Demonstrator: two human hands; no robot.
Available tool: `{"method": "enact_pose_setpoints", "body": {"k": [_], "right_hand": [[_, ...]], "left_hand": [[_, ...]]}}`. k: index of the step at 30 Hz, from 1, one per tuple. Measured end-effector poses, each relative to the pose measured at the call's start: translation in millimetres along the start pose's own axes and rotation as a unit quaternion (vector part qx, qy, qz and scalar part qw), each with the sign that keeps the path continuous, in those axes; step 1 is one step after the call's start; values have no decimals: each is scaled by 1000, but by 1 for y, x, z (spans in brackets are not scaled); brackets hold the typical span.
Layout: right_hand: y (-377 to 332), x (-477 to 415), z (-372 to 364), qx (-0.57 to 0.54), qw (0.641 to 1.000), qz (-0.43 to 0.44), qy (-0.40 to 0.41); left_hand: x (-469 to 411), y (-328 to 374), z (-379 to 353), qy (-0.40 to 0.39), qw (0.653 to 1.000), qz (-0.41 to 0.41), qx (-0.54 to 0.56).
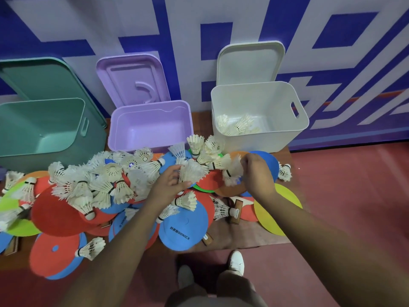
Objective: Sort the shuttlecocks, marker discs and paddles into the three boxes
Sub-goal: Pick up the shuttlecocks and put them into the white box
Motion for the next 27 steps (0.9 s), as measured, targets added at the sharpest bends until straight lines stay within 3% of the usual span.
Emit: {"method": "enact_pose_setpoints", "body": {"k": [4, 6, 9, 13, 18, 21, 24, 27], "right_hand": [[-22, -8, 22, -142, 988, -29, 46], [-35, -10, 22, -163, 986, -1, 40], [-54, -6, 13, -150, 988, 46, -13], [-67, 0, 1, -199, 973, 46, -103], [-63, -10, 4, -276, 955, 13, -105], [-36, -25, -5, -202, 979, -26, -25], [-11, -34, -28, -15, 993, -34, -108], [-1, -35, -52, 23, 984, -45, -168]], "left_hand": [[-5, 3, -8, -20, 999, -11, -30], [-9, 5, -10, -28, 999, -13, -35], [-14, 12, -16, -43, 999, -21, -24], [-15, 14, -16, -48, 998, -29, -18], [-15, 11, -8, -47, 998, -30, 7], [-19, 8, -5, -24, 999, -21, 34], [-23, 6, -2, -4, 999, -12, 48], [-25, 5, 3, -2, 998, -7, 55]]}}
Point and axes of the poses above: each hand's wrist, its own x-axis away from the middle knuckle, its own z-axis out of the back of the hand, y = z × x, the point moved 2 cm from there along -x, towards the middle knuckle, and after that the axes turned 4 degrees about y, right-handed, at the moved point
